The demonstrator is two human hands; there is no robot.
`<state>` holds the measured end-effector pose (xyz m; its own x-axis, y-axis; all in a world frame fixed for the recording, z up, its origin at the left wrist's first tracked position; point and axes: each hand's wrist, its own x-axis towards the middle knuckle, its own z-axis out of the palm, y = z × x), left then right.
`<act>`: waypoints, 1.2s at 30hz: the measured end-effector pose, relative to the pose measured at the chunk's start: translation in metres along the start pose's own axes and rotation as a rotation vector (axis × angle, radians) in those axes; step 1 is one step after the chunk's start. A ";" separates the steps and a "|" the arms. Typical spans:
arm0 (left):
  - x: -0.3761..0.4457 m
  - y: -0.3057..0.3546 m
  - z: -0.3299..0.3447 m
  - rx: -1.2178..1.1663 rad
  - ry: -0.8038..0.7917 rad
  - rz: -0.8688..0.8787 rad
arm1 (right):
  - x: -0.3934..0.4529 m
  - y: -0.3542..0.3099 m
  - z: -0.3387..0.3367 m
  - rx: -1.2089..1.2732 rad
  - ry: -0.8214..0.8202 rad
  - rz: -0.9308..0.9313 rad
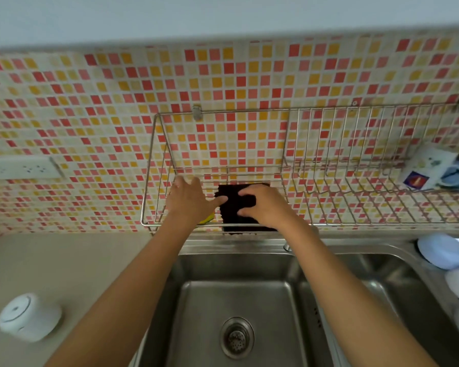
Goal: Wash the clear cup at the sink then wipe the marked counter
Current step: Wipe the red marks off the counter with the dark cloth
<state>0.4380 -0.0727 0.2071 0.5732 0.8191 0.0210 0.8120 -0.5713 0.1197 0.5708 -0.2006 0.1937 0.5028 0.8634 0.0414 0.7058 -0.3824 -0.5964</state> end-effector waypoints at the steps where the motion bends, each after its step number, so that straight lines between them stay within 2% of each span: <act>1: -0.003 -0.001 0.002 0.019 -0.062 -0.035 | -0.001 -0.001 0.001 -0.008 -0.035 0.027; 6: -0.008 -0.006 -0.001 -0.076 -0.135 -0.053 | -0.005 -0.002 0.000 -0.003 -0.018 0.056; 8: -0.008 -0.011 -0.007 -0.298 -0.099 -0.032 | -0.007 -0.002 0.002 -0.011 0.030 0.058; 12: -0.009 -0.018 -0.014 -0.963 0.004 -0.054 | -0.010 -0.006 0.003 -0.022 0.092 0.060; 14: -0.011 -0.022 -0.008 -1.055 0.004 -0.068 | -0.011 -0.007 0.003 -0.026 0.107 0.059; 18: -0.007 -0.027 0.005 -0.714 -0.020 -0.036 | -0.010 -0.005 0.001 -0.017 0.060 0.066; 21: -0.005 -0.024 0.011 -0.464 0.061 0.061 | -0.009 -0.006 0.001 -0.026 0.037 0.077; 24: -0.004 -0.027 0.014 -0.356 0.089 0.205 | -0.009 -0.006 0.003 -0.070 0.038 0.075; 28: -0.013 -0.036 0.019 -0.209 0.096 0.268 | -0.015 -0.011 0.001 -0.105 0.009 0.076; 33: -0.049 -0.042 0.029 -0.029 0.128 0.253 | -0.048 -0.021 0.014 -0.397 0.215 0.041; 36: -0.066 -0.059 0.031 -0.019 0.108 0.301 | -0.066 -0.021 0.022 -0.505 0.196 0.022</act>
<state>0.3554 -0.0949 0.1675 0.7717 0.6146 0.1633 0.6048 -0.7887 0.1104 0.5118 -0.2422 0.1864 0.5696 0.7944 0.2108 0.8219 -0.5518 -0.1417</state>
